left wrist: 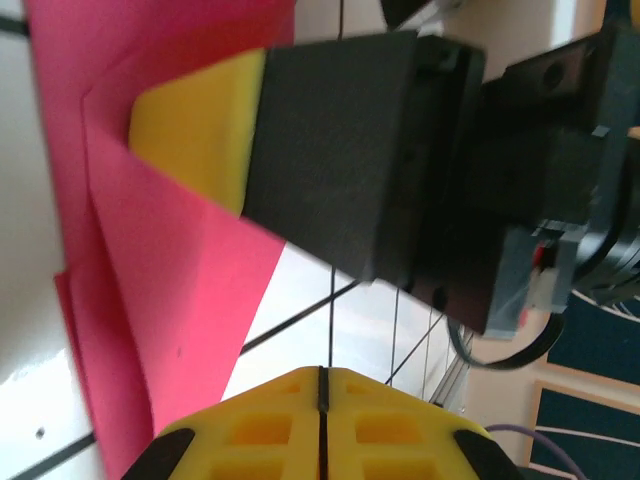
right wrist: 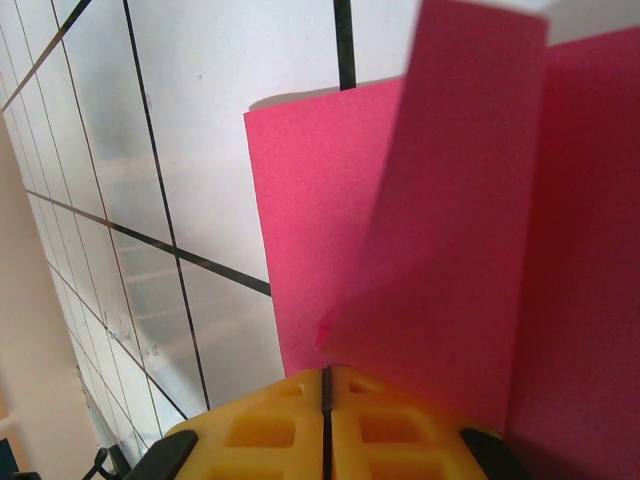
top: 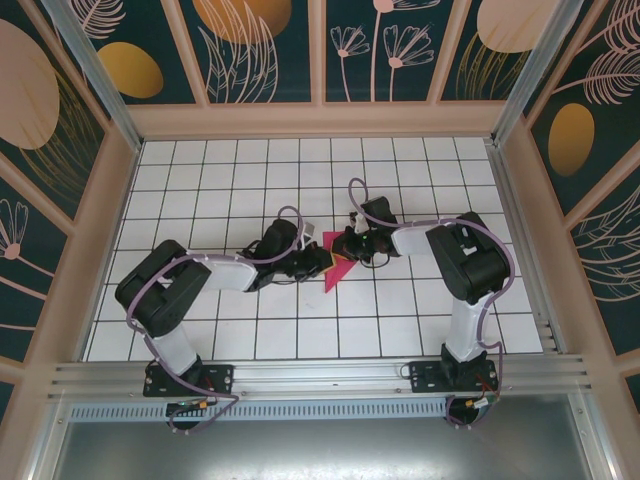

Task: Fold a paper plane with a square sheet of paper (pick it up from the middle)
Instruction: Fourth fold the wing at the center of the table.

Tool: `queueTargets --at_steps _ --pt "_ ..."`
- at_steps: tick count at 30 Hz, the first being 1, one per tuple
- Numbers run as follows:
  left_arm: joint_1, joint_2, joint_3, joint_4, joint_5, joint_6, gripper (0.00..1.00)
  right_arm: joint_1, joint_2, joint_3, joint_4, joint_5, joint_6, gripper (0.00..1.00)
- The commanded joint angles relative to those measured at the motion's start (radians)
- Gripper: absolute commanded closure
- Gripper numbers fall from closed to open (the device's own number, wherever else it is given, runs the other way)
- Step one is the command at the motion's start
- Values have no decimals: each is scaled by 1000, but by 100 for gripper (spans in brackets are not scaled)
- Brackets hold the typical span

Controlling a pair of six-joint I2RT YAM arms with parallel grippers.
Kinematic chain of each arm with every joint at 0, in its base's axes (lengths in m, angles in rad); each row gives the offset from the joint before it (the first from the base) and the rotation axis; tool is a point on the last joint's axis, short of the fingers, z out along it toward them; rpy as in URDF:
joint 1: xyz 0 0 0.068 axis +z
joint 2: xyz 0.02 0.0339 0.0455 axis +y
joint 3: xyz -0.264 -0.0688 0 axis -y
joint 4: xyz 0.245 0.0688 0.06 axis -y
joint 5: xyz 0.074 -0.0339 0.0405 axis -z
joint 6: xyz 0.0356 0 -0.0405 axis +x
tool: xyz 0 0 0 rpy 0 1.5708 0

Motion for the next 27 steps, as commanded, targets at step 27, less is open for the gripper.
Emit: queueTargets --at_steps 27 --pt "-4 132 -50 -121 74 96 90 14 40 -33 -96 61 -6 91"
